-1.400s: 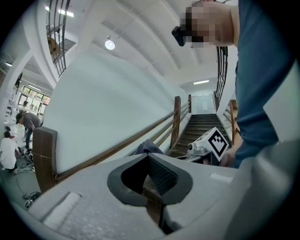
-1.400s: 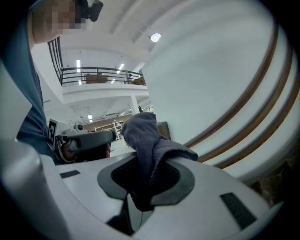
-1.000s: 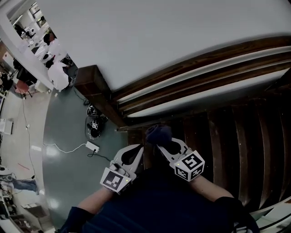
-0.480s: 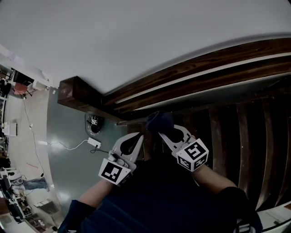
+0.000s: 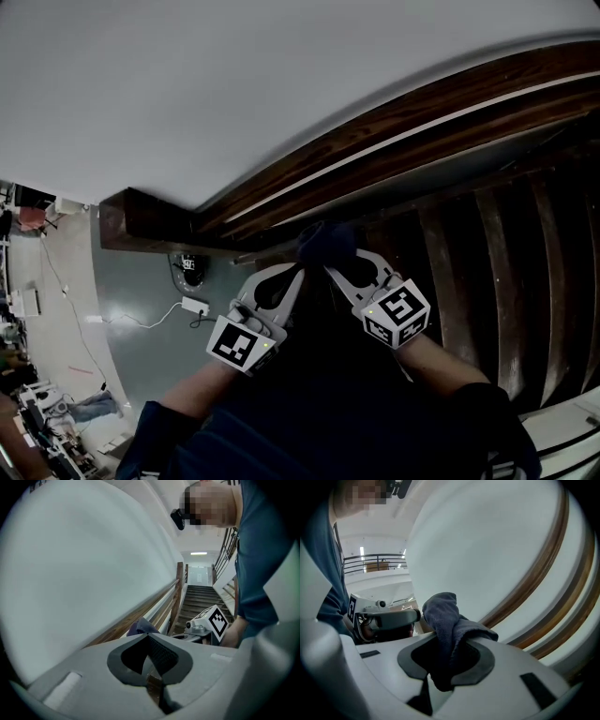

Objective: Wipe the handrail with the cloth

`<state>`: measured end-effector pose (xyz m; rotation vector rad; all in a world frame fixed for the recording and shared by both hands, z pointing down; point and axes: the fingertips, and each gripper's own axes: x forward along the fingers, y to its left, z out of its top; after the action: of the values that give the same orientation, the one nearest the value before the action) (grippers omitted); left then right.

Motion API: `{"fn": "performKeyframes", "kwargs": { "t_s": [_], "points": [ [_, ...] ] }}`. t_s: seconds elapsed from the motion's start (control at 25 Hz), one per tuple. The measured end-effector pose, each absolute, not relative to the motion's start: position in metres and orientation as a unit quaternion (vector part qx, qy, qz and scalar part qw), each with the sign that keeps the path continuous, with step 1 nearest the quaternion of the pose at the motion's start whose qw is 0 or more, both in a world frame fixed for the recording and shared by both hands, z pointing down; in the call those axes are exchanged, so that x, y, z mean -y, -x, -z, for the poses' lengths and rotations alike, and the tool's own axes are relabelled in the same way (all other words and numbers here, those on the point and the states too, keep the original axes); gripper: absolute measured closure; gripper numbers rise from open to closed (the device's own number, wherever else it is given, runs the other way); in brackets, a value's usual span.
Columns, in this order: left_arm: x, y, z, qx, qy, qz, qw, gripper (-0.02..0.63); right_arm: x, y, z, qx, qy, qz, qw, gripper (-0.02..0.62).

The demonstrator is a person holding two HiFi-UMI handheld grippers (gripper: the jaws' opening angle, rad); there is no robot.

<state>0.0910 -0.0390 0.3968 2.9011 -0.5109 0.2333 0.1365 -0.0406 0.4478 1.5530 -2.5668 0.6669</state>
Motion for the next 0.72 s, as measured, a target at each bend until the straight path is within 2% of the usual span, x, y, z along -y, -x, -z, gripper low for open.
{"fn": "performKeyframes", "kwargs": {
  "t_s": [0.44, 0.72],
  "points": [
    [0.055, -0.2, -0.403, 0.078, -0.992, -0.066, 0.075, 0.603, 0.057, -0.241, -0.444, 0.777, -0.602, -0.175, 0.061, 0.508],
    [0.078, -0.27, -0.416, 0.058, -0.994, -0.055, 0.072, 0.603, 0.076, -0.323, -0.461, 0.733, -0.654, -0.157, 0.105, 0.508]
  ]
}}
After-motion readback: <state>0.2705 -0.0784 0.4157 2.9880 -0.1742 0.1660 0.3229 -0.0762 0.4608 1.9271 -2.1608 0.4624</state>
